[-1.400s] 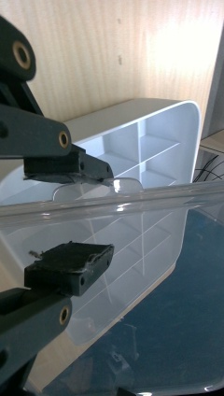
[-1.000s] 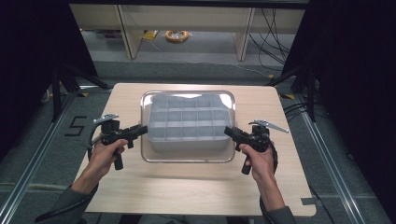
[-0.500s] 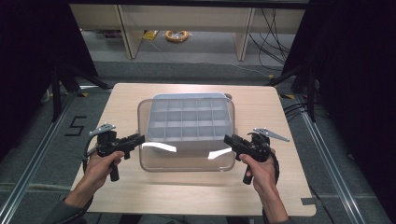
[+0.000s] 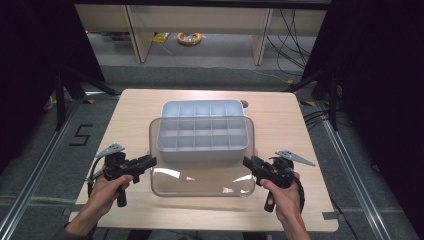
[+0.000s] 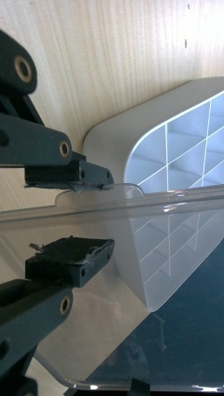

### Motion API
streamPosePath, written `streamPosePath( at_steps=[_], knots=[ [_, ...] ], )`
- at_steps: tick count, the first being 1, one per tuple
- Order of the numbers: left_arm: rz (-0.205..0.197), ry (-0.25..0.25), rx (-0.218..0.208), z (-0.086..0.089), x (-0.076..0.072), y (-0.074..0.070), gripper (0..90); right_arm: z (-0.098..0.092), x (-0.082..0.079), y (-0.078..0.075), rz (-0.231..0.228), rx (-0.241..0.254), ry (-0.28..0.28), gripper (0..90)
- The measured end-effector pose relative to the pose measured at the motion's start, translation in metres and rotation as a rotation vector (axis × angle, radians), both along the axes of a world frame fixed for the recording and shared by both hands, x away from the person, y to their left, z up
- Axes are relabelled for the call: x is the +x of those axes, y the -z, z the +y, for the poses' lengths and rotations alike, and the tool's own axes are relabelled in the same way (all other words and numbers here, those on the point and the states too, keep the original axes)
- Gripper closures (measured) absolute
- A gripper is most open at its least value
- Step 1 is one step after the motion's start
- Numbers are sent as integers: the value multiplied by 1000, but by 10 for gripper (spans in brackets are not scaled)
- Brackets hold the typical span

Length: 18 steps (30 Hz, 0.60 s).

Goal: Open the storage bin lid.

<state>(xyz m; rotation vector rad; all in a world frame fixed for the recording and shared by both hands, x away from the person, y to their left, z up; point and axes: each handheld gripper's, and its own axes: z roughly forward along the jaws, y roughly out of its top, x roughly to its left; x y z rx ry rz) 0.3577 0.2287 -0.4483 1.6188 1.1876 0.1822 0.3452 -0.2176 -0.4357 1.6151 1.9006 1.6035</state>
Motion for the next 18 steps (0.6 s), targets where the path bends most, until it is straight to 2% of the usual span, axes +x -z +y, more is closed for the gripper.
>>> streamPosePath(
  at_steps=[1, 2, 5, 6, 8, 10, 11, 12, 13, 14, 15, 16, 17, 18],
  knots=[
    [3, -1, 8, 0, -2, 0, 636, 1, -4, 0, 23, 14, 10, 585],
    [5, 1, 9, 0, -4, 1, 636, 0, -4, 3, 1, -2, -5, 585],
    [13, 16, 3, 0, -8, 5, 636, 0, -11, 5, 32, 3, 11, 585],
    [16, 16, 5, 0, -9, 7, 636, -1, -13, 8, 25, -1, 8, 585],
    [23, 21, 3, -1, -13, 9, 636, -1, -17, 10, 42, 2, 13, 583],
    [31, 17, 10, -2, -15, 11, 636, -4, -17, 14, 20, -7, -3, 581],
    [22, 26, -4, -2, -17, 13, 636, -3, -20, 14, 54, 14, 4, 581],
    [30, 30, 7, -2, -18, 13, 636, -5, -21, 17, 38, 1, -1, 580],
    [31, 33, -1, -2, -19, 15, 636, -4, -23, 17, 56, 15, 6, 579],
    [37, 29, 9, -2, -21, 16, 636, -3, -25, 19, 71, 16, 9, 580],
    [36, 24, 6, -3, -22, 17, 635, -4, -26, 21, 61, 9, 5, 580],
    [49, 30, 10, -2, -23, 19, 635, -5, -26, 24, 38, -19, 2, 580],
    [53, 32, 13, -1, -24, 20, 634, -4, -28, 24, 60, 3, -1, 580],
    [57, 32, 12, -1, -25, 22, 633, -4, -29, 25, 63, -6, 2, 579]
  ],
)
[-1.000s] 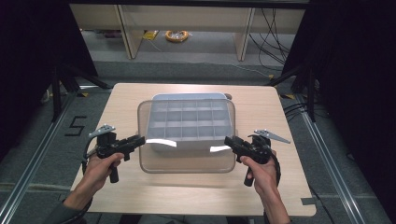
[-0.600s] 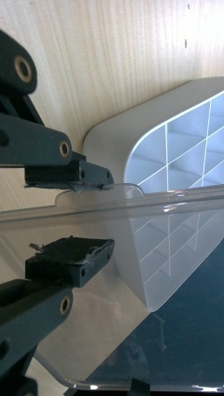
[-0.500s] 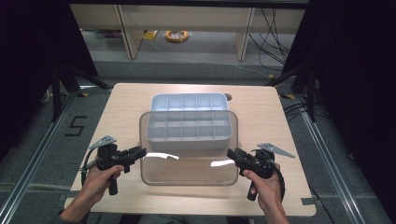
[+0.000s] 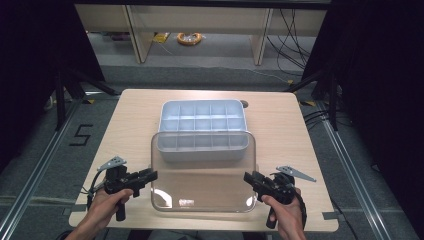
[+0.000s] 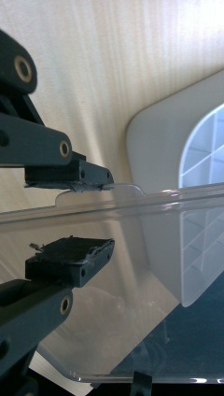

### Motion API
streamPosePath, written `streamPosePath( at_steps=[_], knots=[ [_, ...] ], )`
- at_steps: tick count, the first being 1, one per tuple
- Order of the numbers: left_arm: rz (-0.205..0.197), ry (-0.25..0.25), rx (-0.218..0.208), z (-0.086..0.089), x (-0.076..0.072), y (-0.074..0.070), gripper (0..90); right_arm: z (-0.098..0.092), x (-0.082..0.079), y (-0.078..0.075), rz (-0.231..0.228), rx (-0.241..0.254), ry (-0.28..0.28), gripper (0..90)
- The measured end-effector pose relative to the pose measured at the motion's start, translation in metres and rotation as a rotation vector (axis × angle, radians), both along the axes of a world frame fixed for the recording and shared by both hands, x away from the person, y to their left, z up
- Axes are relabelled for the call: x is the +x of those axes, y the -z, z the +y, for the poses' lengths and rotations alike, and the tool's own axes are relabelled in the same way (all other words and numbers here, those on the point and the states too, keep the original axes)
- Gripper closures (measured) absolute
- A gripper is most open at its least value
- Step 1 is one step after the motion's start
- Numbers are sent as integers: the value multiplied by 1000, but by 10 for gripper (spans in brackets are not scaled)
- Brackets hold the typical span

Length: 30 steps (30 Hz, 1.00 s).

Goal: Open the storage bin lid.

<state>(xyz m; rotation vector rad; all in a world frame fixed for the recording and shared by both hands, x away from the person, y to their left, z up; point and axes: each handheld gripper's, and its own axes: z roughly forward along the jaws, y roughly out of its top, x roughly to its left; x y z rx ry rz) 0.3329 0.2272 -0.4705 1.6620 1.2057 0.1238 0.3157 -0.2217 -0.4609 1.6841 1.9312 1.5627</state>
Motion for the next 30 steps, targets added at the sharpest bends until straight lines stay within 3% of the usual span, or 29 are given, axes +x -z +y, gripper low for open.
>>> streamPosePath(
  at_steps=[3, 4, 5, 6, 7, 8, 9, 10, 11, 17, 19, 20, 21, 23, 27, 28, 29, 30],
  knots=[
    [3, 9, 3, 1, -2, 4, 629, 3, -5, 4, 57, 16, 7, 574],
    [10, 11, 14, 1, -3, 6, 626, 1, -3, 7, 25, -11, -6, 575],
    [10, 4, 12, 0, -5, 7, 623, 3, -5, 7, 68, 10, 5, 574],
    [18, 15, 9, 1, -6, 9, 624, 1, -4, 9, 36, -17, -3, 574],
    [18, 18, 14, 0, -7, 11, 624, 0, -4, 12, 34, -13, -15, 573],
    [21, 19, 14, 1, -8, 12, 624, 2, -7, 11, 70, 3, 2, 572],
    [23, 22, 16, 1, -9, 13, 623, 3, -8, 12, 78, 7, 6, 571],
    [24, 17, 24, 0, -11, 14, 623, 3, -8, 14, 77, 5, 1, 570],
    [20, 15, 22, 0, -12, 15, 621, 0, -6, 18, 37, -32, -15, 569],
    [39, 26, 27, -2, -14, 21, 619, 0, -8, 25, 51, -54, -19, 553],
    [51, 35, 28, -2, -15, 22, 614, 3, -11, 22, 108, -13, 4, 549],
    [51, 32, 30, -2, -15, 23, 613, 0, -10, 25, 71, -48, -13, 549],
    [55, 38, 32, -2, -15, 23, 613, 0, -10, 27, 67, -48, -11, 548],
    [59, 38, 31, -2, -15, 24, 612, 1, -12, 25, 106, -24, -6, 544],
    [61, 38, 33, -3, -17, 25, 607, 1, -11, 30, 87, -58, -13, 532],
    [60, 37, 34, -3, -17, 25, 606, 3, -13, 29, 132, -23, -4, 530],
    [60, 38, 36, -3, -19, 25, 604, 3, -13, 29, 135, -24, -4, 529],
    [61, 36, 42, -3, -19, 25, 602, 1, -11, 34, 87, -61, -12, 527]
  ],
)
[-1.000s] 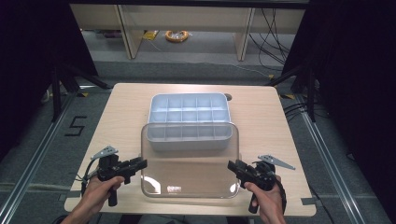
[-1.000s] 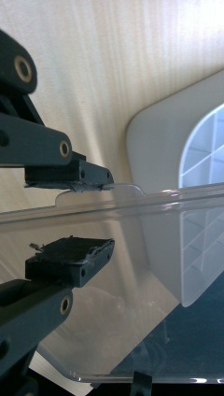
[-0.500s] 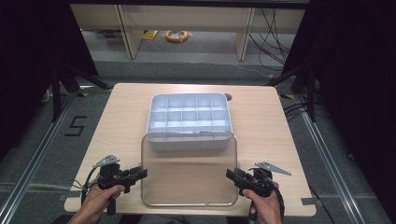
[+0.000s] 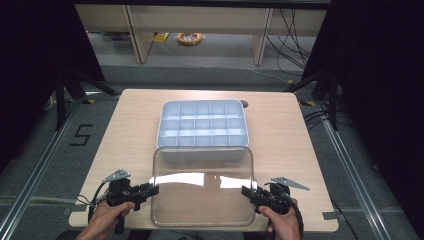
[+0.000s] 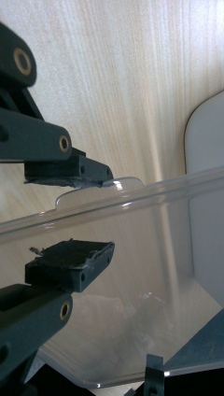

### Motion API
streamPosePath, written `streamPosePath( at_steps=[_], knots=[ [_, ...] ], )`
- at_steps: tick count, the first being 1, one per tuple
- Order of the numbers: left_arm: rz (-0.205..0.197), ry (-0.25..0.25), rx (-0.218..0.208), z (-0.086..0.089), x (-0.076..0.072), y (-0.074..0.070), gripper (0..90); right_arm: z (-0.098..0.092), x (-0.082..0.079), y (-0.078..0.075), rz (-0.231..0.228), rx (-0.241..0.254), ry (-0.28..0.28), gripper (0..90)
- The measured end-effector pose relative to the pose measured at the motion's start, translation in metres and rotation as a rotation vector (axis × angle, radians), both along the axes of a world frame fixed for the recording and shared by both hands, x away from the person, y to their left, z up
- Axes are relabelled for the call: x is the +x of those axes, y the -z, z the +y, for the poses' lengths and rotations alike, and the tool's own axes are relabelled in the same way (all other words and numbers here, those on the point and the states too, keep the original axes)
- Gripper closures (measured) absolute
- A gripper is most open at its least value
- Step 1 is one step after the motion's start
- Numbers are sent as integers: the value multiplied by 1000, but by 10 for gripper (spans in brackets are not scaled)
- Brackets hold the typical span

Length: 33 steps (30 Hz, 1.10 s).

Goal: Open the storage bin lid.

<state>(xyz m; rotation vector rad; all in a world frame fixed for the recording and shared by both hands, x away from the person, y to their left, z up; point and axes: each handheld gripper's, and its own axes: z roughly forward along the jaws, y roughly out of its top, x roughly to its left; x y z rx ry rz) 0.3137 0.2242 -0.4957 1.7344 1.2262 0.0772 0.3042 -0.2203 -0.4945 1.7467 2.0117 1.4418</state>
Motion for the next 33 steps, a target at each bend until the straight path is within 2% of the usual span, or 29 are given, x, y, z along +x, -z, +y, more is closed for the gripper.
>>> streamPosePath(
  at_steps=[1, 2, 3, 5, 7, 8, 9, 11, 12, 17, 19, 23, 26, 33],
  knots=[
    [-6, -11, -7, -1, -1, 1, 601, 0, 0, 0, 1, 1, 0, 526],
    [2, 2, -8, 0, -1, 2, 600, 0, -1, 0, 8, -3, -8, 526],
    [11, 6, -6, 0, -1, 3, 598, 2, -4, -2, 44, 25, 9, 525],
    [23, 9, -1, -1, -2, 5, 590, 0, -3, 2, 12, -2, -6, 521],
    [32, 12, 6, -2, -2, 6, 582, 4, -6, 0, 64, 22, 15, 513],
    [36, 11, 10, -2, -3, 7, 579, 2, -4, 3, 28, -17, 3, 510],
    [40, 12, 10, -2, -3, 7, 578, 4, -7, 1, 78, 22, 14, 510],
    [39, 15, 9, -2, -3, 7, 579, 4, -6, 4, 70, 17, 15, 510],
    [35, 18, 14, -2, -4, 7, 578, 1, -5, 6, 42, -12, -5, 509],
    [40, 34, 32, -4, -5, 8, 569, 0, -7, 7, 39, -20, -6, 505],
    [44, 35, 33, -5, -6, 9, 566, 0, -9, 6, 55, -17, -5, 501],
    [53, 42, 35, -5, -6, 10, 564, 1, -9, 8, 50, -30, -5, 493],
    [57, 39, 34, -5, -6, 10, 564, 1, -9, 8, 68, -24, -3, 489],
    [59, 42, 41, -6, -6, 12, 554, 1, -8, 10, 66, -38, -7, 482]
  ],
)
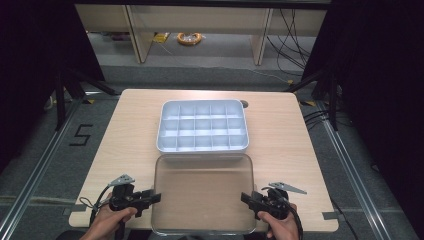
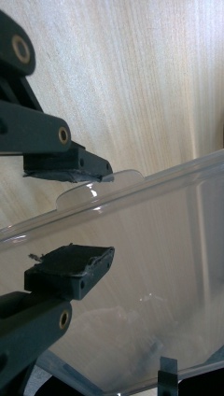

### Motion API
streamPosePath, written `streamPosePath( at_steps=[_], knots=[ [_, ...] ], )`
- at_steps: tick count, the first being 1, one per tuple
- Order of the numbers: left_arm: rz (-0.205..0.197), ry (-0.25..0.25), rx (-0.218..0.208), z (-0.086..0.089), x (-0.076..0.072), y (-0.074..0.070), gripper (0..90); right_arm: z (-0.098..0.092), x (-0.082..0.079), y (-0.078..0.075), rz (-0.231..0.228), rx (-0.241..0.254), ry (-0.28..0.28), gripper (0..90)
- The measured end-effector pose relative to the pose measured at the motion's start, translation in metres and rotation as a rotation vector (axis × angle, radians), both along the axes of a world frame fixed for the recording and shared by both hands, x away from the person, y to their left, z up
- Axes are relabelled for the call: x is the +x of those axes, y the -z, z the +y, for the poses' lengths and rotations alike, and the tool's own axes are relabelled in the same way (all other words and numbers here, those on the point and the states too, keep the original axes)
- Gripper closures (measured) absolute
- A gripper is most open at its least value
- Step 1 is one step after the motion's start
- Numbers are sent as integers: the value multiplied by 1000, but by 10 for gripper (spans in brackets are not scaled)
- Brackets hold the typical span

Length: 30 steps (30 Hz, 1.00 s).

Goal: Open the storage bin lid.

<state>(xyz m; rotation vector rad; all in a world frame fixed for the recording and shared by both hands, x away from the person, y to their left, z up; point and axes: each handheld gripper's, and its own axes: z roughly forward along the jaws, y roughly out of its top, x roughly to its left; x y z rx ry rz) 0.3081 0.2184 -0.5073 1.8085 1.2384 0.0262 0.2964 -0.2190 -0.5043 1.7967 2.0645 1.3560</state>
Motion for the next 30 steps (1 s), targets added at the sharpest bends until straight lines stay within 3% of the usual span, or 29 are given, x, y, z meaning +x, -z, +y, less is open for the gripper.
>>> streamPosePath(
  at_steps=[2, 3, 5, 6, 7, 10, 13, 14, 15, 30],
  knots=[
    [2, 2, 3, 0, 0, 0, 553, 1, 0, -1, 10, 5, 2, 476],
    [5, 0, 3, -1, 0, 0, 552, 3, -2, -2, 42, 23, 20, 474],
    [9, 0, 2, 0, 0, 1, 549, 4, -1, -1, 35, 13, 24, 471],
    [12, -2, 2, 0, 0, 1, 548, 2, 0, -1, 12, -15, 6, 470],
    [14, -5, 3, 0, 0, 1, 547, 4, -1, -1, 25, -4, 14, 466],
    [18, -4, 5, 0, 1, 1, 544, 4, 1, 0, 8, -30, -7, 452],
    [25, -7, 2, 0, 1, 2, 543, 4, 1, 0, 22, -26, -12, 448],
    [27, -8, 2, 1, 1, 2, 544, 7, 0, 0, 44, -12, 13, 448],
    [30, -8, 1, 1, 2, 2, 543, 5, 2, 1, 16, -36, -8, 447],
    [43, -13, -7, 1, 3, 3, 533, 9, 7, 3, 35, -66, -21, 398]
  ],
)
